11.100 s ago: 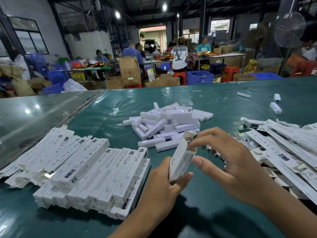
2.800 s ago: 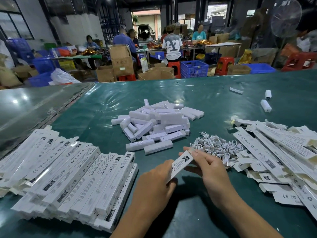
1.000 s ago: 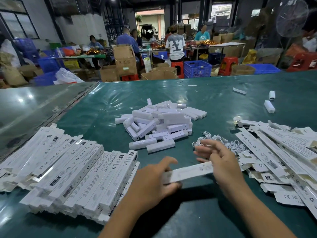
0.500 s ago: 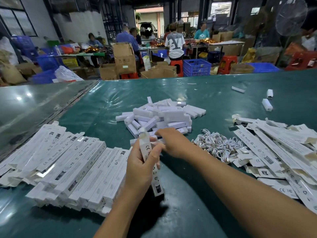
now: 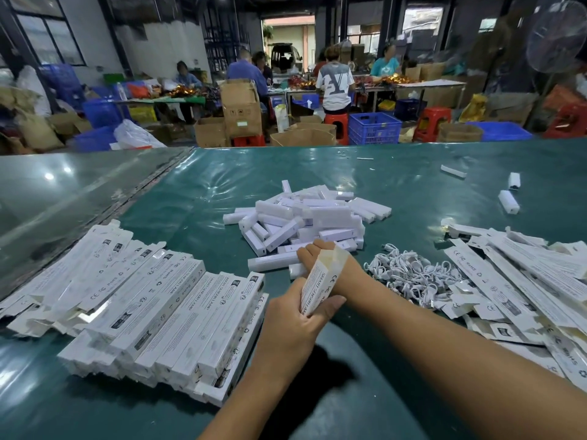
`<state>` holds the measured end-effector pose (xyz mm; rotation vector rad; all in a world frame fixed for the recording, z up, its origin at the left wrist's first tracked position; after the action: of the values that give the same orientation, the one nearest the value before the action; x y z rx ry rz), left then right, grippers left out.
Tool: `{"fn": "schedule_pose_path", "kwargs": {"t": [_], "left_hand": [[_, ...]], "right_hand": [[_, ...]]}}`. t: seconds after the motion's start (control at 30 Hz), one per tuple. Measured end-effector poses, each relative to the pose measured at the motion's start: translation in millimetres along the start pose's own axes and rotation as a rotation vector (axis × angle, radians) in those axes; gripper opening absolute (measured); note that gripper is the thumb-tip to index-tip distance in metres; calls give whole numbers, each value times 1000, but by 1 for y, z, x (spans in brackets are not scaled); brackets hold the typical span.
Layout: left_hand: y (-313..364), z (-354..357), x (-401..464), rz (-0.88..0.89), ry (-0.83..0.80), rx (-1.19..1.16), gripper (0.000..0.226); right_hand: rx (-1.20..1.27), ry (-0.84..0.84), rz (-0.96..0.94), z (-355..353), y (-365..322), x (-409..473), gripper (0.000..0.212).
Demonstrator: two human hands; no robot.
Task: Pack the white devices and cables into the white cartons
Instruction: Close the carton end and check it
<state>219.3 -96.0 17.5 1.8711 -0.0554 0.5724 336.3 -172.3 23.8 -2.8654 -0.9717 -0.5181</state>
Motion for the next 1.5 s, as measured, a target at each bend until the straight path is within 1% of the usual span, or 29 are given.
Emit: {"fn": "schedule_pose_path", "kwargs": {"t": [0.07, 0.13, 0.2, 0.27, 0.3, 0.37, 0.47, 0.53, 0.6, 0.63, 0.67, 0.73, 0.8, 0.9, 0.97, 1.0, 1.07, 1.2, 1.37, 1.43, 1.5], "left_hand": [[1, -3, 1, 16, 30, 80, 45], [0, -4, 1, 24, 51, 135, 35], [-1, -4, 0, 41, 34, 200, 29], [-2, -1, 0, 89, -14, 327, 28], [-3, 0, -1, 101, -35, 381, 29], [-3, 1, -2, 108, -51, 459, 28], [-5, 2, -3, 135, -84, 575, 25], [-12, 2, -3, 103, -141, 642, 27], [-20, 3, -2, 61, -212, 750, 29], [-23, 4, -2, 54, -237, 790, 29], [-24, 4, -2, 59, -254, 810, 30], [-23, 6, -3, 96, -275, 812, 32], [-21, 7, -3, 133, -274, 776, 34], [-19, 8, -2, 174, -270, 737, 32], [-17, 10, -3, 213, -277, 735, 31], [-17, 10, -3, 228, -277, 732, 32], [-16, 11, -4, 245, -271, 729, 32], [-14, 9, -3, 231, -266, 693, 32], [-11, 7, -2, 169, -258, 659, 30], [-12, 6, 0, 156, -246, 657, 28], [-12, 6, -1, 162, -246, 663, 32]], "right_hand": [[186, 130, 118, -19, 6, -15, 32], [487, 307, 272, -38, 24, -42, 40], [862, 490, 505, -48, 52, -75, 33], [1309, 576, 802, -39, 73, -107, 27], [1481, 589, 906, -32, 77, -119, 25], [1646, 553, 1009, -21, 79, -137, 23], [1744, 488, 1019, -19, 78, -145, 27], [1805, 487, 985, -23, 79, -143, 26], [1798, 475, 971, -26, 80, -141, 17], [1777, 470, 978, -26, 81, -141, 15], [1755, 472, 979, -26, 82, -142, 18], [1728, 497, 976, -25, 86, -144, 25], [1728, 536, 955, -27, 92, -147, 27], [1604, 629, 892, -33, 97, -148, 24], [1537, 704, 852, -38, 94, -147, 29], [1537, 712, 848, -39, 92, -146, 33], [1541, 684, 829, -39, 87, -143, 37], [1373, 676, 733, -42, 81, -142, 32], [1232, 641, 654, -46, 77, -143, 26], [1203, 617, 649, -44, 77, -144, 27], [1203, 611, 669, -43, 78, -144, 27]]}}
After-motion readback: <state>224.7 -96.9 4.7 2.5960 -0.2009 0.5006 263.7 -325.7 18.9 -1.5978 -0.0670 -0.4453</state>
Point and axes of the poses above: each hand's wrist, its own x-axis towards the middle knuckle, its own z-axis out of the palm, y = z × x, the point moved 6 cm from there along x, towards the middle knuckle, and after that the axes turned 9 degrees about y, right-handed, at the moved point
